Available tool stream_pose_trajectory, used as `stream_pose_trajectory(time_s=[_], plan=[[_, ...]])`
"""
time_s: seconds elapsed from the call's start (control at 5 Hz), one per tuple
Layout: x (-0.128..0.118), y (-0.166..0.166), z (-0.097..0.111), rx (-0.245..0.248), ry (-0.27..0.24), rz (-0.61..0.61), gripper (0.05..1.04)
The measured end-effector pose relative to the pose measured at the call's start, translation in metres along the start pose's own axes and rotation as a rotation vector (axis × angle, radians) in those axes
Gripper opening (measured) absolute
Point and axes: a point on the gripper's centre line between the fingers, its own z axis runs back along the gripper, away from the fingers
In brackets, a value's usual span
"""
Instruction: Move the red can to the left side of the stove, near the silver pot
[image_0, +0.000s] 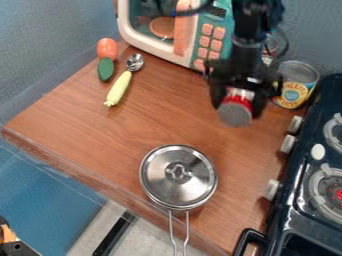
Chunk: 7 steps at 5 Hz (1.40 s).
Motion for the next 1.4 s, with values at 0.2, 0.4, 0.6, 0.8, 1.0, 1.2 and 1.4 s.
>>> stream_pose_trajectory(time_s=[0.2,0.4,0.6,0.8,1.0,1.2,1.4], plan=[[-0.003,-0.01,-0.004,-0.001,-0.019,-0.007,0.855],[-0.005,-0.009,-0.022,0.012,-0.003,-0.016,0.855],[-0.011,-0.009,-0.035,0.007,0.021,-0.033,0.856],[-0.014,-0.011,-0.037,-0.009,0.035,-0.038,0.855],[-0.02,-0.009,-0.049,0.01,0.063,-0.043,0.855],[-0.023,-0.008,-0.049,0.025,0.086,-0.065,0.914],[-0.024,-0.008,-0.049,0.021,0.095,-0.058,1.01]])
